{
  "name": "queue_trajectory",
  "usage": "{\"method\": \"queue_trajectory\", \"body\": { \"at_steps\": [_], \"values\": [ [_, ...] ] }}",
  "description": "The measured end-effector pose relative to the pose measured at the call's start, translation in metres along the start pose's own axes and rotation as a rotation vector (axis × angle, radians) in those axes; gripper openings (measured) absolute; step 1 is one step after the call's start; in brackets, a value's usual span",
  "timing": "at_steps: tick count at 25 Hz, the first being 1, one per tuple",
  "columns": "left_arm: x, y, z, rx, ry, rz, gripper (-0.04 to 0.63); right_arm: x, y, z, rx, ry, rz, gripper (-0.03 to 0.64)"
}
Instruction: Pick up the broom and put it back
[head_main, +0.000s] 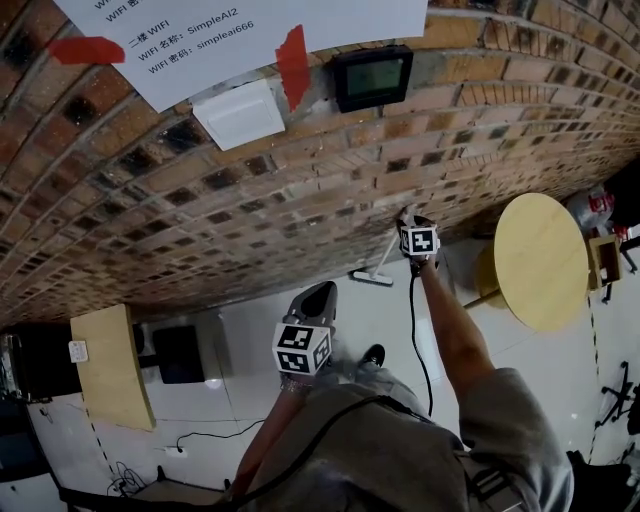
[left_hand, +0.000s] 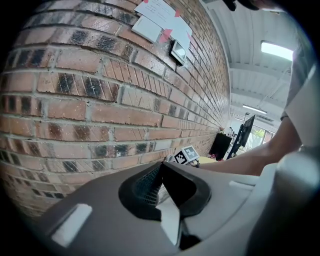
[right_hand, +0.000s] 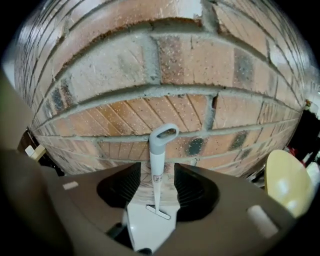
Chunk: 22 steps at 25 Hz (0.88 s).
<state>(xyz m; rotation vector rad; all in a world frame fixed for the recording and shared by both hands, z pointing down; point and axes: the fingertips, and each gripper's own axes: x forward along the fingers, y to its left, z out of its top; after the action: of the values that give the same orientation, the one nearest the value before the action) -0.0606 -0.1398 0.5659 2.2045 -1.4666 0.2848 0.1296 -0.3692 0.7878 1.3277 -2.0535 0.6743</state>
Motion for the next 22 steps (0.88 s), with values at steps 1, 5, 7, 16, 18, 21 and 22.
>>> {"method": "queue_trajectory", "body": {
  "at_steps": [1, 5, 7, 16, 18, 21, 22],
  "values": [
    [0.001, -0.001, 0.001, 0.002, -0.002, -0.007, 0.006, -0.008, 0.002, 0.0, 0.011, -0.01, 0.0, 0.201],
    [0.01, -0.007, 0.008, 0.014, -0.006, -0.036, 0.005, -0.052, 0.026, 0.007, 0.046, -0.09, 0.016, 0.188],
    [0.017, -0.011, 0.014, 0.027, -0.013, -0.054, 0.005, -0.082, 0.042, 0.016, 0.071, -0.151, 0.009, 0.166],
    [0.038, -0.019, 0.035, 0.08, -0.039, -0.098, 0.005, -0.209, 0.145, 0.049, 0.162, -0.314, 0.093, 0.004],
    [0.038, -0.016, 0.034, 0.092, -0.036, -0.09, 0.005, -0.221, 0.167, 0.05, 0.159, -0.306, 0.109, 0.0],
    [0.038, -0.016, 0.032, 0.097, -0.028, -0.098, 0.005, -0.234, 0.19, 0.052, 0.109, -0.279, 0.135, 0.0],
    [0.037, -0.017, 0.032, 0.098, -0.026, -0.103, 0.005, -0.239, 0.195, 0.052, 0.088, -0.274, 0.133, 0.0]
  ]
}}
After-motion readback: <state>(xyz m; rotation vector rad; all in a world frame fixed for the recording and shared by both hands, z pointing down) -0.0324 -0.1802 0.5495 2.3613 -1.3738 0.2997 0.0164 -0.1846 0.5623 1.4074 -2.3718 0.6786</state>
